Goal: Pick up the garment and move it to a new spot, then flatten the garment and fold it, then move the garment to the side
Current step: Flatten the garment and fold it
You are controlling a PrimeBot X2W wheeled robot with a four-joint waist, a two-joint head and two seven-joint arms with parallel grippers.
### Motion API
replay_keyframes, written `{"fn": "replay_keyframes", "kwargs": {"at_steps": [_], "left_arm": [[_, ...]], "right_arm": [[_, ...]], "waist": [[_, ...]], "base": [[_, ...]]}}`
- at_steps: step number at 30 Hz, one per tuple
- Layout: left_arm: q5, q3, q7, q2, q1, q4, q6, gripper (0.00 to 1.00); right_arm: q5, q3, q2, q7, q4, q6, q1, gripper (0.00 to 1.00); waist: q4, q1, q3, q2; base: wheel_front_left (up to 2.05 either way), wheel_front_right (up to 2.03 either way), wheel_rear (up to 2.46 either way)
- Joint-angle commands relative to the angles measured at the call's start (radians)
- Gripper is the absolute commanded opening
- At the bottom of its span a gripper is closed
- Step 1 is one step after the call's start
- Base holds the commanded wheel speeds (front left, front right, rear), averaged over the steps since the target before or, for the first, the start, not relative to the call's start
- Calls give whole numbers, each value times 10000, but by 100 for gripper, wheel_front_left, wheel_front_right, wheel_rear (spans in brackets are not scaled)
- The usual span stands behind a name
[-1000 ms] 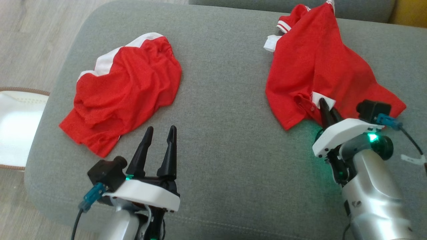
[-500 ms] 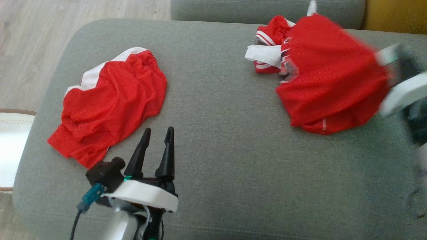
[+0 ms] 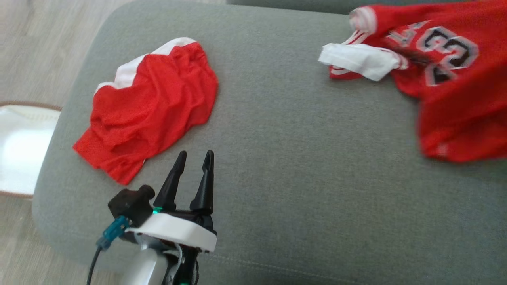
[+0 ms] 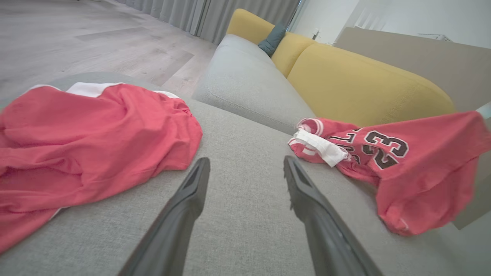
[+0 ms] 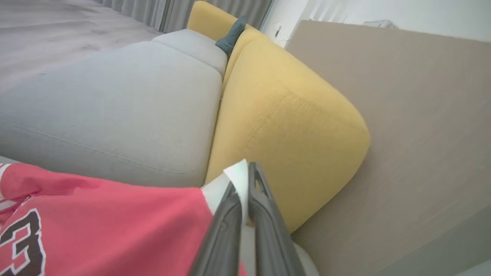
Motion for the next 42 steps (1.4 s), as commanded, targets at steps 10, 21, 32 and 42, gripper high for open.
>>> {"fn": "replay_keyframes", "kwargs": {"at_steps": [10, 21, 32, 42], "left_arm": [[-85, 264, -122, 29, -582, -325, -13, 100], [-36, 409, -122, 29, -750, -385, 65, 100], [126, 857, -122, 29, -681, -505, 37, 100], [396, 1059, -122, 29, -868, -326, -49, 100]], "right_arm": [[-2297, -574, -577, -284, 835, -7, -1433, 100], [-2624, -1472, 1260, -1447, 1532, -7, -1220, 100], [-652, -1403, 3999, -3854, 428, -7, 446, 100], [1280, -1010, 5993, -4236, -3195, -7, 4615, 100]], "waist": [[290, 0, 272, 0], [-358, 0, 239, 0], [-1586, 0, -326, 0], [-2790, 0, -365, 0]], "base": [[0, 0, 0], [0, 0, 0], [0, 0, 0], [0, 0, 0]]}}
